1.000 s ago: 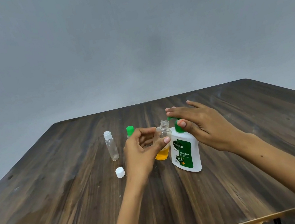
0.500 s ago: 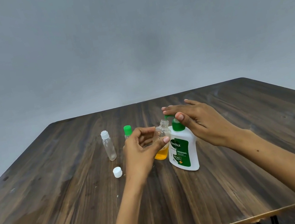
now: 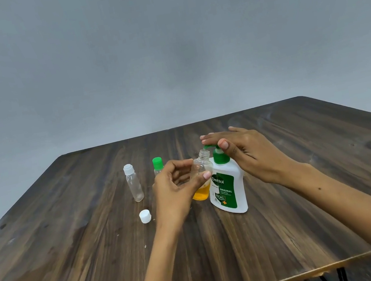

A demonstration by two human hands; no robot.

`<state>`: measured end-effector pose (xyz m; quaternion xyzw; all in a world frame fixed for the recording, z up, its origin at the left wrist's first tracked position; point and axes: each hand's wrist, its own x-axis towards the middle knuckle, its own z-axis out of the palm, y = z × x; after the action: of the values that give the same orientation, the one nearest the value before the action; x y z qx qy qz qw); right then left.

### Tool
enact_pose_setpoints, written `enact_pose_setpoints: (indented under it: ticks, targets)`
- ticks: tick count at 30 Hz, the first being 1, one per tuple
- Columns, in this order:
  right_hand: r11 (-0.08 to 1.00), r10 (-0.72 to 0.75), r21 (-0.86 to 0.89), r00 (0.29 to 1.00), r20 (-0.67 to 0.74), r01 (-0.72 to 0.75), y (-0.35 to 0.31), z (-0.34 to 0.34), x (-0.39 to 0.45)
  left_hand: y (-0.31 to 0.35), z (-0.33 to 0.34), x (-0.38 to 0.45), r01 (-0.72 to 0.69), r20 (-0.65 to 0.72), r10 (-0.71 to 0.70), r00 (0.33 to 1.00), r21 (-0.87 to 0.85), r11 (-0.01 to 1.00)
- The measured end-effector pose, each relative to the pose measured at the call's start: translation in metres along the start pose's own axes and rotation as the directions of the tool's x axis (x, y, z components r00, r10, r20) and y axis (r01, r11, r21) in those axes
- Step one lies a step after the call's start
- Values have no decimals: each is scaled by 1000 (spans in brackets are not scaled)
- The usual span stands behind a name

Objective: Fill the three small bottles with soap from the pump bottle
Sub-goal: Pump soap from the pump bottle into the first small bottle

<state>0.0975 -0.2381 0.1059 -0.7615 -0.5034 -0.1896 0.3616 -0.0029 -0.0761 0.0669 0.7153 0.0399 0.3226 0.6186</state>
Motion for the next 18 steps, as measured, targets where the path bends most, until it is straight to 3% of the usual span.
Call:
enact_pose_setpoints:
  ticks: [18]
  targets:
    - [1000, 11, 6, 1000, 5, -11, -2, -2, 0, 0, 1, 1, -14, -1, 14, 1000, -15, 1000]
